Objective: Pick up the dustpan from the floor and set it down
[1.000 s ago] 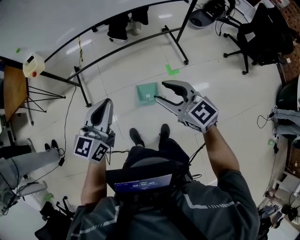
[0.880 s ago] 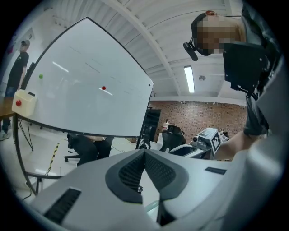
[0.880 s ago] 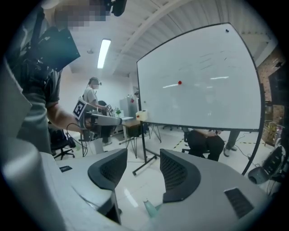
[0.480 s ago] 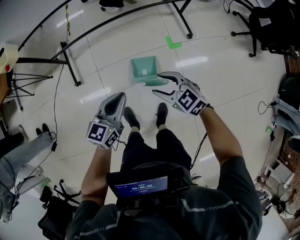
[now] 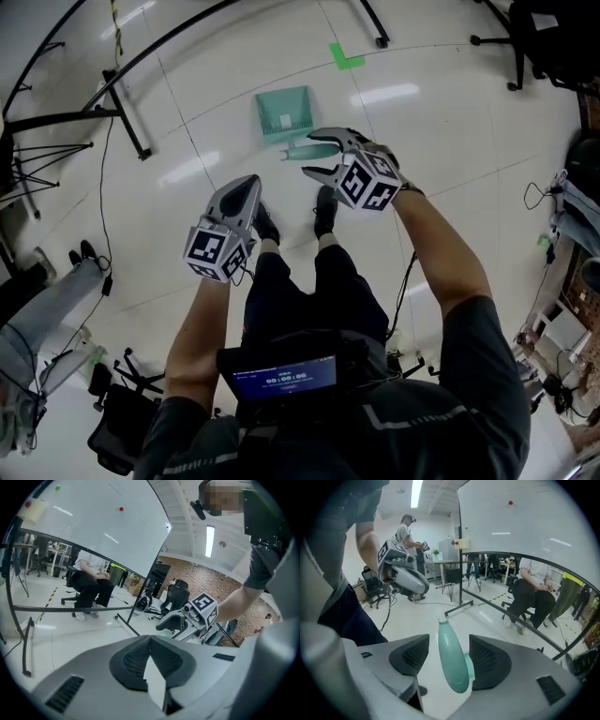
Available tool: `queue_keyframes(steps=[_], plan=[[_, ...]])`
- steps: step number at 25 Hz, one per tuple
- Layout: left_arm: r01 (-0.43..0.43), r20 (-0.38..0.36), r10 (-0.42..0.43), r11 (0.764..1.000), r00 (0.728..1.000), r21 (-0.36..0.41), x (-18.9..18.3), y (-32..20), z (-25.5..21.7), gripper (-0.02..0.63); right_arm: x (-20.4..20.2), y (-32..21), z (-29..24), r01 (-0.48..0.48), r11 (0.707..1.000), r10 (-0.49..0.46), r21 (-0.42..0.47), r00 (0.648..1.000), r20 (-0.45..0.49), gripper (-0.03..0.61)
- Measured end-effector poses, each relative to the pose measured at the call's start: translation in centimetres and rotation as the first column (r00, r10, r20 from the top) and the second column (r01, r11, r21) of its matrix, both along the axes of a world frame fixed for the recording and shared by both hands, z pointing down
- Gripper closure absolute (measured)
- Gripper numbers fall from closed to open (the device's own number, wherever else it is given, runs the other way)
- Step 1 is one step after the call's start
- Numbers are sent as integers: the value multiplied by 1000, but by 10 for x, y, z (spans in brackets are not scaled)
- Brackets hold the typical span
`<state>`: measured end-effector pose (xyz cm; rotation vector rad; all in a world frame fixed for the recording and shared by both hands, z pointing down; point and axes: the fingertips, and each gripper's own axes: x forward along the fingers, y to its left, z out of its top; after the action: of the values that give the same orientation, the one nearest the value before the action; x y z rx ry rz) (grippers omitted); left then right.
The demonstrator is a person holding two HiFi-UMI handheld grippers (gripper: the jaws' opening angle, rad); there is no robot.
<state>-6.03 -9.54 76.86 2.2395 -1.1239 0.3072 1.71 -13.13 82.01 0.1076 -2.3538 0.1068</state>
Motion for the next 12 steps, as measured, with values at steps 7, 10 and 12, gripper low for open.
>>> queue_keyframes(steps=[7, 10, 12], plan=[[17, 15, -16, 1000, 1000, -12, -5, -1, 10, 591, -8, -1, 25, 3, 1000, -3, -14, 1000, 8, 352], [10, 5, -9, 1000, 1000, -23, -7, 0, 13, 591, -12, -2, 28, 18, 1000, -18, -6, 1000, 19, 396], [23, 0, -23, 999, 1000, -28, -10, -1, 9, 591, -14, -2, 26, 25, 1000, -25, -13, 999, 20, 408]])
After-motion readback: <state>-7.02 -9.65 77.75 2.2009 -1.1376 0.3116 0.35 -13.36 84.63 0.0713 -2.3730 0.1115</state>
